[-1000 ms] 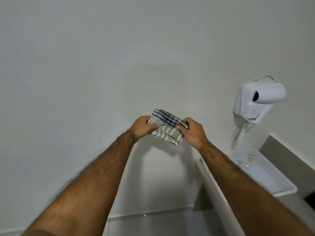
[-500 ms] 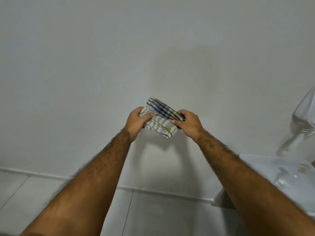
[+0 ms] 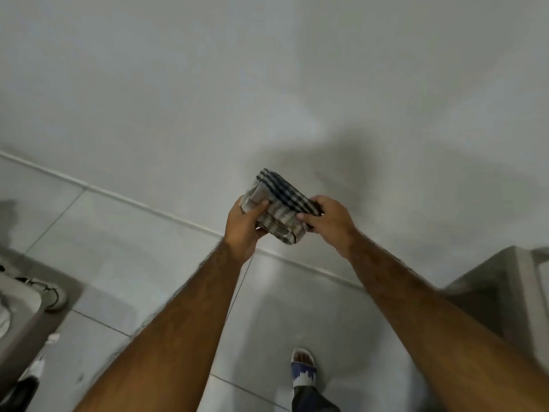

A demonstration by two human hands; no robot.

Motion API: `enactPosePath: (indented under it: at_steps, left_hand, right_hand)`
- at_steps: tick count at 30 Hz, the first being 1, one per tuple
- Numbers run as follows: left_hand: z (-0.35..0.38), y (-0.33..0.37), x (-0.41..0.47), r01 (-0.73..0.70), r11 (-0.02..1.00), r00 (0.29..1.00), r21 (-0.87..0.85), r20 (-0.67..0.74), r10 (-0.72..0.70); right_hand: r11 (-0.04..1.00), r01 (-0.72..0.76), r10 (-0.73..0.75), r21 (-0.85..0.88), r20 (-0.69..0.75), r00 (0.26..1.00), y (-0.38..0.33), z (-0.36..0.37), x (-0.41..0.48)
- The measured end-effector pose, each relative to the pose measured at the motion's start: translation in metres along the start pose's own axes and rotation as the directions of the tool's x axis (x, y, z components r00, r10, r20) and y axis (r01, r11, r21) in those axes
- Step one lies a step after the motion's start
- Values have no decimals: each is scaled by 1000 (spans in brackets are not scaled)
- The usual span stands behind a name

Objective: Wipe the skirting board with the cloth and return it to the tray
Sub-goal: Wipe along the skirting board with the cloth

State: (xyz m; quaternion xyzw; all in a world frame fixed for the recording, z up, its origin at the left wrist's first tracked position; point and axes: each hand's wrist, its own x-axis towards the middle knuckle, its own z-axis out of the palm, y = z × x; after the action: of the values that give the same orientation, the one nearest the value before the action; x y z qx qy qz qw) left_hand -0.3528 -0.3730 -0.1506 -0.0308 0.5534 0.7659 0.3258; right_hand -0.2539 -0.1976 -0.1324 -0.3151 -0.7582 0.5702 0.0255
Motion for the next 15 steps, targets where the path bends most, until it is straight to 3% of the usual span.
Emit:
enactPosePath:
  at_steps: [7, 15]
  left_hand:
    - [-77, -168, 96, 21, 995, 989, -100, -144, -35]
    - [-154, -368, 207, 54, 979, 990, -199, -120, -78]
  right_hand:
    - [999, -46, 47, -17, 74, 996, 174, 79, 95]
    - [989, -56, 69, -139, 97, 993, 365, 162, 201]
